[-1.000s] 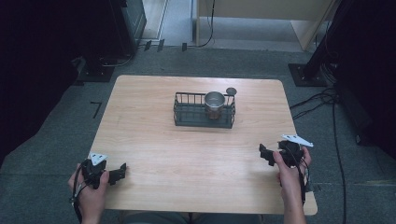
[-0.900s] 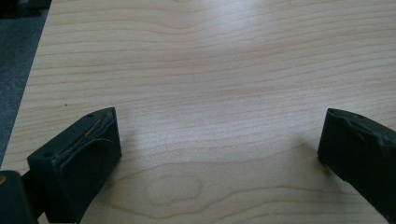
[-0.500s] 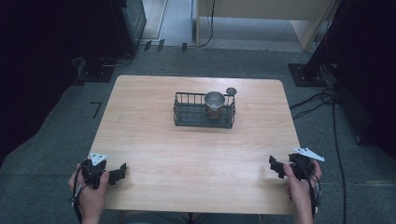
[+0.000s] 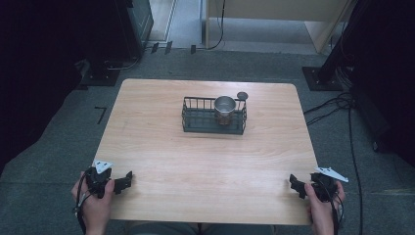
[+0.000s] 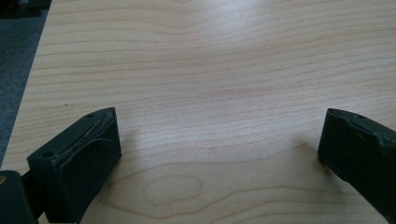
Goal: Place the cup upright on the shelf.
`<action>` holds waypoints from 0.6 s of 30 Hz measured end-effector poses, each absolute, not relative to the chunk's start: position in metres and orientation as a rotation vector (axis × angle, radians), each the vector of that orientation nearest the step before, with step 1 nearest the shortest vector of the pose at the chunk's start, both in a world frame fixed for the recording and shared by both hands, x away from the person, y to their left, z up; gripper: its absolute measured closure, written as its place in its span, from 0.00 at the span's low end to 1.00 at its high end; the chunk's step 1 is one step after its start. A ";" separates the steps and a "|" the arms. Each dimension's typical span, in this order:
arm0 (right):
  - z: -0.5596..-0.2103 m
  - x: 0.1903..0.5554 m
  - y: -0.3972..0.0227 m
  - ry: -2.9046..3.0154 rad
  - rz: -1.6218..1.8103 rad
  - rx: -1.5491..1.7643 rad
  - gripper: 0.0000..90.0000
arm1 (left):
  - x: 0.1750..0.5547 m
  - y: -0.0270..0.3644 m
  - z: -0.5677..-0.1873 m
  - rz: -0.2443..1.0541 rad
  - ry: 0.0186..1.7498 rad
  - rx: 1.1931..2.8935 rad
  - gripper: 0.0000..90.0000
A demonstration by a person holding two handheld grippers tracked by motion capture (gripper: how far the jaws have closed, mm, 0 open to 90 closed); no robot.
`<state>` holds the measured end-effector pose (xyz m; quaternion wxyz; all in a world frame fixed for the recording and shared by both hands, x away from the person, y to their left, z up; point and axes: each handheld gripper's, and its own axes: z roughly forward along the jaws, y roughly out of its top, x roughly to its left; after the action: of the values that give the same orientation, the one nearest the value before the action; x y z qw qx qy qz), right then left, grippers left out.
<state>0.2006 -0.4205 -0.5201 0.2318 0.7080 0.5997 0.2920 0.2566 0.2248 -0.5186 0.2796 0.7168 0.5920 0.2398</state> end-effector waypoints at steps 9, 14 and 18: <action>-0.526 0.191 -0.415 1.668 0.712 1.852 0.01 | 0.257 0.225 -0.519 0.643 1.587 1.923 0.00; -0.528 0.189 -0.415 1.655 0.724 1.842 0.01 | 0.257 0.225 -0.519 0.643 1.587 1.922 0.00; -0.528 0.189 -0.414 1.648 0.723 1.843 0.01 | 0.257 0.225 -0.519 0.643 1.587 1.922 0.00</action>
<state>0.1890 -0.4140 -0.5277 0.2789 0.6872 0.6143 0.2694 0.2566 0.2248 -0.5187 0.2799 0.7167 0.5919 0.2399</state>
